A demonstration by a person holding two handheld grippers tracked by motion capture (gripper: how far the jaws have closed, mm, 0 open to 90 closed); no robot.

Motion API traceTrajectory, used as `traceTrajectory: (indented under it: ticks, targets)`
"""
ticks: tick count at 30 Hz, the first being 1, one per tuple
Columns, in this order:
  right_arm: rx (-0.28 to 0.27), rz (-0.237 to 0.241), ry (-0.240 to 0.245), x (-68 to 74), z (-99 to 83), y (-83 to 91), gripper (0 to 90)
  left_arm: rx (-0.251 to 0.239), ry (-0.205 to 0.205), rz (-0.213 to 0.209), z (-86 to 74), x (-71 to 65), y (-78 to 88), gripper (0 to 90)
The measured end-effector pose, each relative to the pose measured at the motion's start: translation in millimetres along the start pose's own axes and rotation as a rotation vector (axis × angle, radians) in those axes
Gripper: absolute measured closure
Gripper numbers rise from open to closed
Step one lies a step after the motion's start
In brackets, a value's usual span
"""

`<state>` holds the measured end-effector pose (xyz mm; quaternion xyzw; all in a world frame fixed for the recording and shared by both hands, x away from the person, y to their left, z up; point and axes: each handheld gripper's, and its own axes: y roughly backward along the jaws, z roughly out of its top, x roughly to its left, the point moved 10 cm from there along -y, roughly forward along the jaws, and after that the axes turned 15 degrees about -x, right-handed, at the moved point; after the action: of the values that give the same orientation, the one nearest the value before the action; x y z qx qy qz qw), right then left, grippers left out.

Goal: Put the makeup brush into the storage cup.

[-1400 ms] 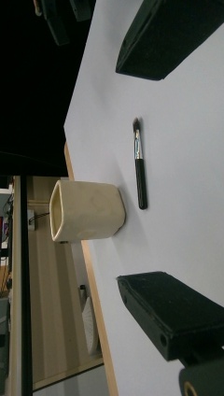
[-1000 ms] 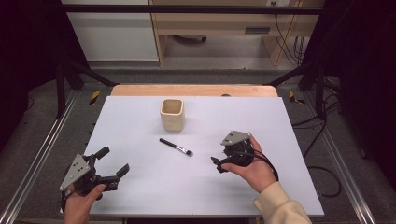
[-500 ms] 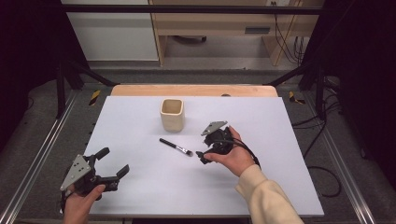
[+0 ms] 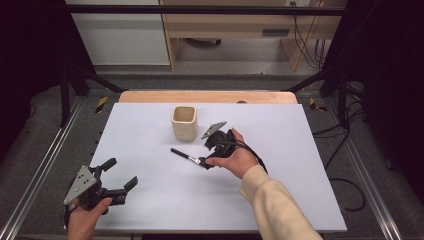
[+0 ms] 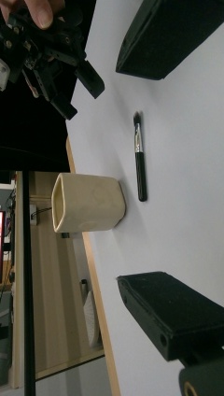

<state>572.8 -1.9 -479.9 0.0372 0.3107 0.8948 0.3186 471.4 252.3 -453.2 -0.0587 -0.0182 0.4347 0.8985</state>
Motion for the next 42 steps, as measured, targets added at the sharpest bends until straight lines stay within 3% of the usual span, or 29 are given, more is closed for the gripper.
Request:
traceTrajectory:
  ticks: [12,25,29,34,42]
  targets:
    - [0.023,0.034,0.007,10.1,9.1,-27.3,8.9,-0.005,0.002,0.008,1.4,6.1,2.4,0.6]
    - [0.027,0.055,0.018,18.3,7.1,-44.0,13.7,0.001,-0.003,0.007,0.4,7.7,2.2,0.5]
    - [0.023,0.06,0.016,19.9,6.9,-48.3,18.0,0.006,-0.005,0.008,-0.3,8.3,2.1,0.5]
    - [0.028,0.079,0.007,25.0,4.9,-56.1,30.2,0.008,-0.008,0.007,-0.4,8.5,2.4,0.4]
    - [0.047,0.093,0.024,29.0,0.6,-64.8,34.3,0.008,-0.009,0.009,-0.4,9.9,3.0,0.4]
